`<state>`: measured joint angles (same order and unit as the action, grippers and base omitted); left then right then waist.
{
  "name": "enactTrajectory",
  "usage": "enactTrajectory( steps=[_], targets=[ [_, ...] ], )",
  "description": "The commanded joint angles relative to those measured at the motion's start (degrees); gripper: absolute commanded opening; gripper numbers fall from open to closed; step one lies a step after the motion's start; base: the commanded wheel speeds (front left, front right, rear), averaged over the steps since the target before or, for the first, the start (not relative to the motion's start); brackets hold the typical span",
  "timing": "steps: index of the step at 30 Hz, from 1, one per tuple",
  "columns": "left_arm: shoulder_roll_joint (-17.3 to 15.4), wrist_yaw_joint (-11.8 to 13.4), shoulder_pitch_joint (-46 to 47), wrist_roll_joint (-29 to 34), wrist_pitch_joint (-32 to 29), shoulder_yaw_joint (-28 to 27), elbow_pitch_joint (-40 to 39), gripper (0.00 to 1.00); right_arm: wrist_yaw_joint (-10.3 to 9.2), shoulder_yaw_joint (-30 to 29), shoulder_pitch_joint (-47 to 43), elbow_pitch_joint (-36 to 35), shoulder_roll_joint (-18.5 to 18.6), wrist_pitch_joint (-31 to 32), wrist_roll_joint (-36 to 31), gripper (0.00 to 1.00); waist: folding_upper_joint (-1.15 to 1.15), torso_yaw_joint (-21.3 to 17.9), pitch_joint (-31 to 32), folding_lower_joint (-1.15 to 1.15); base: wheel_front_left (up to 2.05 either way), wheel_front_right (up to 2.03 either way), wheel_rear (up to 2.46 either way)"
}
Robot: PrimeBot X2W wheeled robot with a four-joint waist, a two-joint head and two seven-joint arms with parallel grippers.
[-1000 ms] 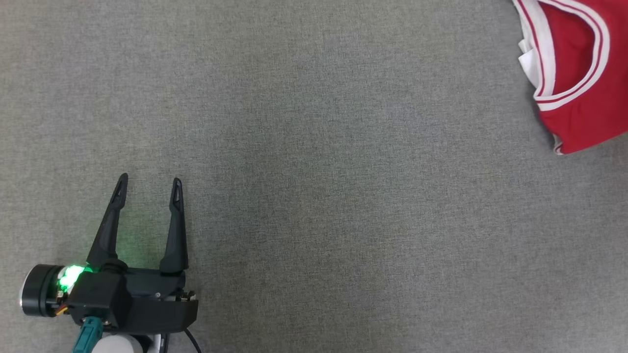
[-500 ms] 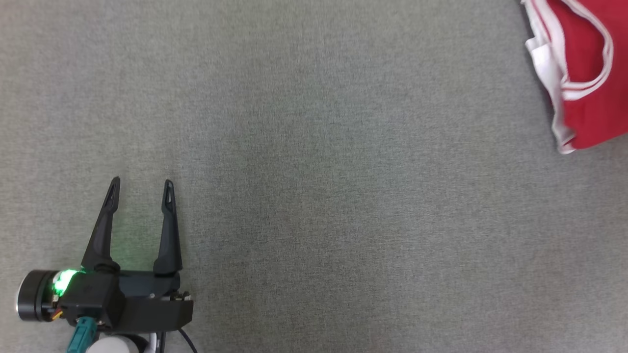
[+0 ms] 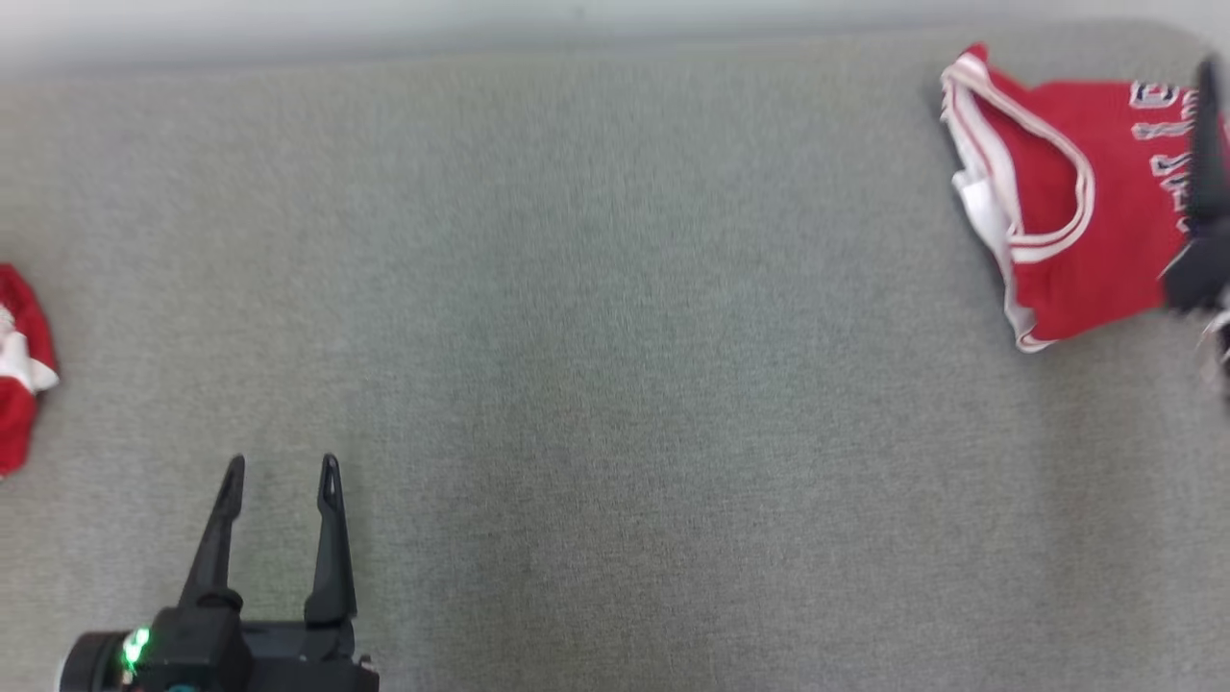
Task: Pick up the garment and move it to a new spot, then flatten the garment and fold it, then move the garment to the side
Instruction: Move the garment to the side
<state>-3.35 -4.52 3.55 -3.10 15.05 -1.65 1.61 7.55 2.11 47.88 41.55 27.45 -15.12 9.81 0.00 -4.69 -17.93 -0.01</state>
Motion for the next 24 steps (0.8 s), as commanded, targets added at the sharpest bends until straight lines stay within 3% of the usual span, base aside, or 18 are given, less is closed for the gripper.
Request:
enactTrajectory(
  steps=[1,7,12,19,24],
  targets=[
    [0.3,0.2,-1.2,-0.3,0.1,0.1,0.4,1.0,-0.1,-1.0,-3.6,-2.7,-1.7,0.0,0.4,1.0,0.0,0.7,4.4,0.01,0.0,0.0,0.0],
    [0.4,0.5,-3.2,-0.5,0.1,0.3,0.9,1.0,-0.1,-3.1,-17.5,-13.1,-8.9,0.0,1.0,1.0,0.0,1.4,7.9,0.01,0.0,0.0,0.0],
    [0.4,0.5,-4.7,-0.5,0.1,-0.1,1.2,1.0,-0.1,-1.5,-26.7,-19.4,-14.5,0.0,1.6,1.0,0.0,1.4,10.1,0.01,0.0,0.0,0.0],
    [0.5,0.3,-5.7,-0.5,0.1,-1.0,1.4,1.0,-0.1,0.3,-35.8,-27.5,-19.0,0.0,-0.4,1.0,0.0,1.4,11.8,0.01,0.0,0.0,0.0],
    [0.5,1.0,-6.2,-1.2,0.1,-0.3,1.1,1.0,-0.1,-1.6,-41.9,-33.5,-22.1,0.0,-1.9,1.0,0.0,1.6,12.8,0.01,0.0,0.0,0.0]
  ],
)
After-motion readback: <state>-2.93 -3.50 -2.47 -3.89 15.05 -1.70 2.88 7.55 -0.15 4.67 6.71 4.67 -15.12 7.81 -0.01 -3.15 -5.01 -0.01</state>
